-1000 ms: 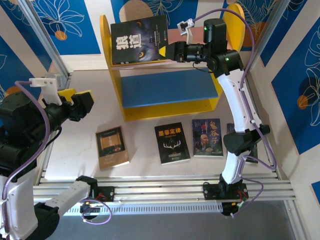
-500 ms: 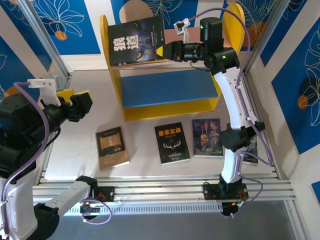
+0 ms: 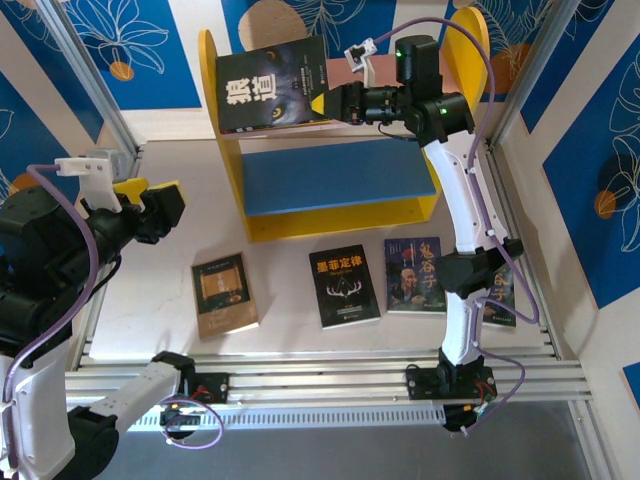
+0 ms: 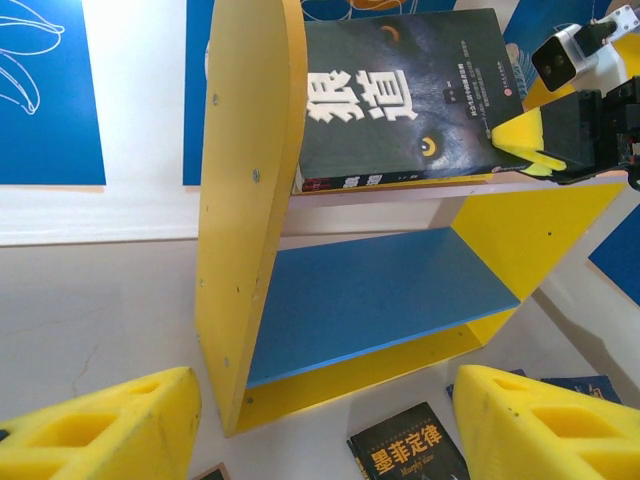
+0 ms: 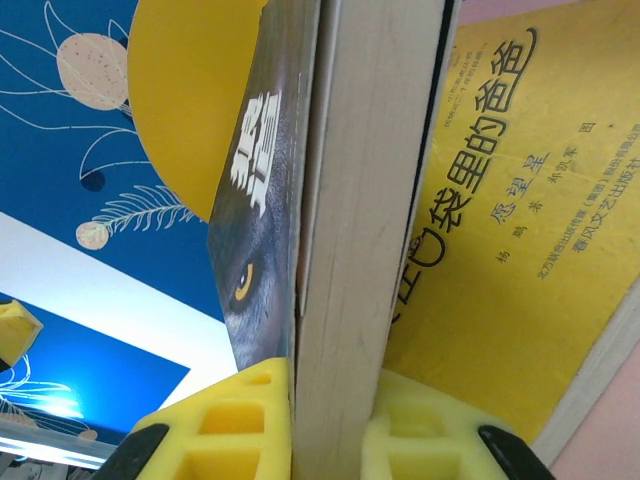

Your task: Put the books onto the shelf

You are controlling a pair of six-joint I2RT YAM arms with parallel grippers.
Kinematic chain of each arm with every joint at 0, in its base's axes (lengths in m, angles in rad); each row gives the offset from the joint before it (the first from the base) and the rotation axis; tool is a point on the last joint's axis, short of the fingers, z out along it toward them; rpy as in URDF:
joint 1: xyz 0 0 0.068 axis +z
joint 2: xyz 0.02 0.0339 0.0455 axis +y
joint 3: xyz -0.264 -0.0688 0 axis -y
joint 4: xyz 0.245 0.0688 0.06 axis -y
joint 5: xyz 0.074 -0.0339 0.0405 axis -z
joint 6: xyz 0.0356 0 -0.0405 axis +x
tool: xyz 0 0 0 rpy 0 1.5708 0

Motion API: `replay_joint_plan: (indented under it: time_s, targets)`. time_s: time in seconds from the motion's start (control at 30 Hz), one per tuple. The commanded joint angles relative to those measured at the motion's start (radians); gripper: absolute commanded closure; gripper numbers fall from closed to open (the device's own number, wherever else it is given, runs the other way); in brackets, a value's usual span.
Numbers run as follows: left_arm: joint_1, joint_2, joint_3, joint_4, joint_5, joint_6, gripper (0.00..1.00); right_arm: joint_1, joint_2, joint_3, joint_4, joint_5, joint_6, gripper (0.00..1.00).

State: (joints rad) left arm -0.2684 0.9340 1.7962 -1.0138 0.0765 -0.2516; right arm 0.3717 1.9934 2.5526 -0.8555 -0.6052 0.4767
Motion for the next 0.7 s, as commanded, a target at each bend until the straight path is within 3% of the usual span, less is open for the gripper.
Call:
replay_joint_plan:
  time_s: [0.0,0.23,0.67]
  targets:
    - [0.009,-0.01,0.002,-0.008,-0.004,0.02,0.32,0.007,0.004,0.044,0.016,0.009,-0.026,0.83]
    - [0.011,-0.012,-0.001,-0.007,-0.006,0.021,0.32,0.008,0.004,0.043,0.011,0.035,-0.038,0.73]
    - [0.011,-0.016,-0.001,-0.012,-0.014,0.027,0.32,0.01,-0.001,0.052,-0.002,0.095,-0.054,0.66]
